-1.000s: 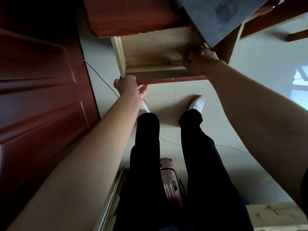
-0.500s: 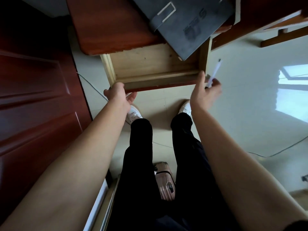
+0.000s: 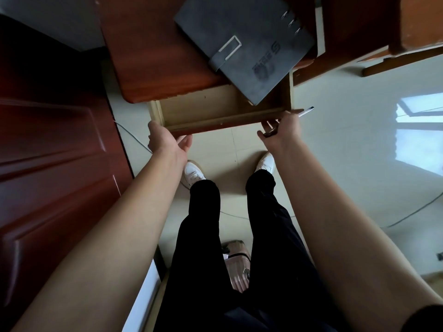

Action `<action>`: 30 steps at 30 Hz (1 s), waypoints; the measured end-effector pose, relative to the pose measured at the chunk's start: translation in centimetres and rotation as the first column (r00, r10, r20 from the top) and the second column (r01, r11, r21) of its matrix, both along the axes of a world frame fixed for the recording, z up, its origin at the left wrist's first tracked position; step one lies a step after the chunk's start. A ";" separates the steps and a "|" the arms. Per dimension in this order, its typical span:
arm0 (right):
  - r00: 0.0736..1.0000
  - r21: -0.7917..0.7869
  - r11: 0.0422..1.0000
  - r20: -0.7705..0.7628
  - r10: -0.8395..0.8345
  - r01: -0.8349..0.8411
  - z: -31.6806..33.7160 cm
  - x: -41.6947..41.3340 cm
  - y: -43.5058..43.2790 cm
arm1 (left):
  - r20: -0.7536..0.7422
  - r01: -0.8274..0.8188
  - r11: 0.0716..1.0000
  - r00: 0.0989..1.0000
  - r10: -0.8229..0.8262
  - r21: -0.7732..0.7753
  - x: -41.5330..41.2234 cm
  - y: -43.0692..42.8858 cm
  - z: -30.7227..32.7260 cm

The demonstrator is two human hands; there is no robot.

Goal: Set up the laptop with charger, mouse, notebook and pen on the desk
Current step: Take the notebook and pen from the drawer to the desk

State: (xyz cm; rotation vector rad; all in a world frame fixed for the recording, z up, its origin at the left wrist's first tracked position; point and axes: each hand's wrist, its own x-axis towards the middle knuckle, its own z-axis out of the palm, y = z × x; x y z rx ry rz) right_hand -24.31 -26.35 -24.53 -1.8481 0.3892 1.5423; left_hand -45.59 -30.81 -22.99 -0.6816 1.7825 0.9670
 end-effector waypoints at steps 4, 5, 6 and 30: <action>0.967 0.270 0.934 -0.162 -0.197 0.235 1.4 -1.0 3.4 | 0.110 -0.066 0.976 0.993 0.044 0.207 -1.2 2.5 0.7; 0.962 0.301 0.920 -0.189 -0.199 0.250 1.5 -1.3 4.4 | 0.131 -0.080 0.963 0.990 0.048 0.256 -1.6 3.3 0.8; 0.955 0.318 0.910 -0.218 -0.201 0.264 1.6 -1.5 5.3 | 0.153 -0.100 0.954 0.986 0.058 0.283 -2.1 4.2 0.8; 0.856 0.232 0.831 0.251 0.451 -0.506 1.5 0.4 3.9 | 0.142 0.145 0.938 0.970 -0.198 0.316 -1.6 4.1 0.3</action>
